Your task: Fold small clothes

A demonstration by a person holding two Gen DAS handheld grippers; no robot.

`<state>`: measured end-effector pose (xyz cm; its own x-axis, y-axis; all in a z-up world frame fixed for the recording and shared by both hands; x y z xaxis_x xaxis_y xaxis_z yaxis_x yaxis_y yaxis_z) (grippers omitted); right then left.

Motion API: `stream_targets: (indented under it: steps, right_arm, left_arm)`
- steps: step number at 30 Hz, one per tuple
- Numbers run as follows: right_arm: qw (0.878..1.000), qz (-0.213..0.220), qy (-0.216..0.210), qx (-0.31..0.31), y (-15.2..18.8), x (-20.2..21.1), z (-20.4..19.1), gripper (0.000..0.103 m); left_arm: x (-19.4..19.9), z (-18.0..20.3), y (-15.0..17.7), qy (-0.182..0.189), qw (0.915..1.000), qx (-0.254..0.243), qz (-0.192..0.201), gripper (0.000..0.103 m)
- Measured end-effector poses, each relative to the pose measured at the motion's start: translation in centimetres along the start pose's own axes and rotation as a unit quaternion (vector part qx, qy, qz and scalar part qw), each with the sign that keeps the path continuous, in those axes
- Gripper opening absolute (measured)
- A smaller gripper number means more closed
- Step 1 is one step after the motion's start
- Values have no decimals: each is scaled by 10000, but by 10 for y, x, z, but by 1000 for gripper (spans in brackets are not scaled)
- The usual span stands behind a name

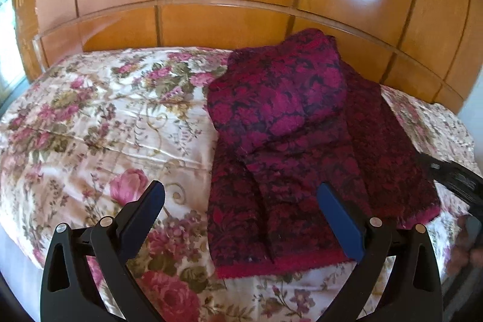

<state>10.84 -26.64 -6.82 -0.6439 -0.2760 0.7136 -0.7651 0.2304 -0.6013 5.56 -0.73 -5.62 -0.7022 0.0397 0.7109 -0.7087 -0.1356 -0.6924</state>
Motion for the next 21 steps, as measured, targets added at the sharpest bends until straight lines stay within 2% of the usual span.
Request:
stream_targets:
  steps: [3,5,7,9,11,15,16,17,19,21]
  right_arm:
    - [9997,-205,-127,105,3,-19,-9,51]
    - [9981,-481,-391,63,7,-35,-13,51]
    - [9944,-749,-733,114,11,-48,-21,51]
    - [9917,-905,-878,270,16,-57,-29,52]
    - [9897,-945,-877,626,21,-65,-39,50]
    - [9862,-721,-557,1382,22,-57,-55,28]
    - [9855,-651,-585,1452,19,-49,-57,18]
    - [9857,-592,-734,1394,13,-38,-58,15]
    - [9868,-387,-765,1375,3,-20,-56,13]
    - [9890,-160,-750,1263,-14,1,-46,12]
  left_arm:
    - [3,8,3,276,9996,27,-29,100]
    - [5,25,7,481,9985,-265,-21,95]
    - [1,44,17,742,9949,-665,-150,79]
    - [-6,56,30,876,9916,-908,-300,69]
    - [-18,64,42,1018,9885,-1007,-494,55]
    - [-29,60,41,1321,9859,-812,-633,0]
    - [-25,53,34,1450,9859,-607,-580,0]
    - [-20,48,28,1546,9855,-492,-490,0]
    - [-4,35,12,1684,9847,-370,-237,0]
    - [9,19,-4,1562,9872,-317,42,0]
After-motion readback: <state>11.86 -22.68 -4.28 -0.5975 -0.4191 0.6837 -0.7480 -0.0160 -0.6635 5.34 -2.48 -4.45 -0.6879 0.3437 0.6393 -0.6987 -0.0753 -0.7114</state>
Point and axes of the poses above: each gripper's, at about its wrist camera, not at the fingertips, and x roughly against the way its jaws point, z to its right, y to its underside, the point moved 5 cm from there along -x, roughly the way its jaws point
